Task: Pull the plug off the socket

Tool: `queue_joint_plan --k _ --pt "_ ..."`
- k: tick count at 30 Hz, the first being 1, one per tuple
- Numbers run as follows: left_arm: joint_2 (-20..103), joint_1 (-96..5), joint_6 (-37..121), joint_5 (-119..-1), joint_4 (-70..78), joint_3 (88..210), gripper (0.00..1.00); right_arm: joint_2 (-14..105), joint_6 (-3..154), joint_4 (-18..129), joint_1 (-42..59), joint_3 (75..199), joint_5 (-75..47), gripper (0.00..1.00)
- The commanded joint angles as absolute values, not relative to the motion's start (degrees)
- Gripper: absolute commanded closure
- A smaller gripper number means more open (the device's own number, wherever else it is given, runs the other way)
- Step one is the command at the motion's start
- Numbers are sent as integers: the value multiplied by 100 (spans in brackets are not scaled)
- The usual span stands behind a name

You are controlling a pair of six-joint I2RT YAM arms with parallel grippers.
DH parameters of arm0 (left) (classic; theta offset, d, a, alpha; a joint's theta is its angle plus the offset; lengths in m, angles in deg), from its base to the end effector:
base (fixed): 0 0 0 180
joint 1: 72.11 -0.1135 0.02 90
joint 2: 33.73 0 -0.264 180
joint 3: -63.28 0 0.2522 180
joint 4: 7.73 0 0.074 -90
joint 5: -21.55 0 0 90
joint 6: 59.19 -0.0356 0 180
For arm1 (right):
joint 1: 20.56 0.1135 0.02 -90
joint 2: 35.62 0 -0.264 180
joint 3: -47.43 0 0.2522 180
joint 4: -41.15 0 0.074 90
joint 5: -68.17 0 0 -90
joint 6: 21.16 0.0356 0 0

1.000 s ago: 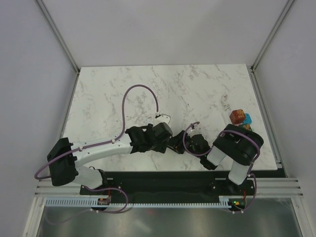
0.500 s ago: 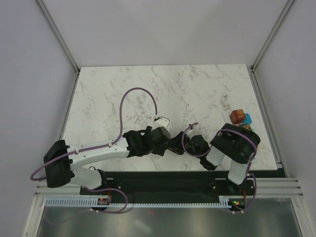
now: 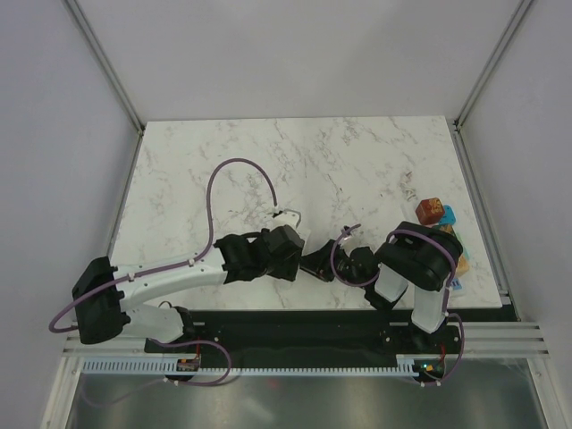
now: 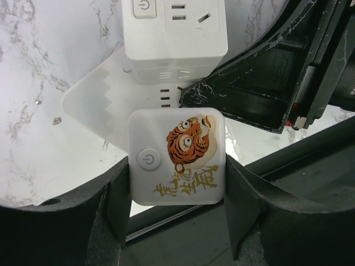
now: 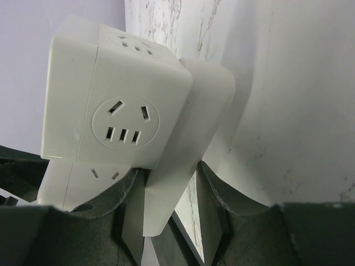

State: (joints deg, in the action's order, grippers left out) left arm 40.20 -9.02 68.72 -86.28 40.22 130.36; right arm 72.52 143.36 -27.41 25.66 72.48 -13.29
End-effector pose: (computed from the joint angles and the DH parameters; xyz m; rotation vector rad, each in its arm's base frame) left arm 0.1272 -0.2265 0.2489 0.4226 2.4618 -0.3617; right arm 0.1610 0.1757 0.0866 0.4045 2.1118 1.5232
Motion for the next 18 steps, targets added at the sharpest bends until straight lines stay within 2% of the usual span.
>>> queue_joint_plan --k 1,4,7,9,15,18 --pt "3947 -506 6694 -9320 3818 14047 98 7416 13537 -1919 2524 7129 -1436 100" --pt "4141 -417 6474 -9561 4136 14252 98 7380 13467 -1743 2515 7173 -1444 100" --pt "4071 -443 6369 -9299 4057 14270 98 7354 13388 -1628 2515 7191 -1462 100" --pt "3887 -539 6359 -8670 3733 14148 98 7336 13361 -1575 2497 7182 -1479 100" --pt "3193 -1725 7071 -6567 2397 13190 98 7328 13335 -1558 2462 7173 -1462 100" --pt "3148 -1823 6993 -6826 2605 13232 98 7310 13343 -1567 2453 7156 -1445 100"
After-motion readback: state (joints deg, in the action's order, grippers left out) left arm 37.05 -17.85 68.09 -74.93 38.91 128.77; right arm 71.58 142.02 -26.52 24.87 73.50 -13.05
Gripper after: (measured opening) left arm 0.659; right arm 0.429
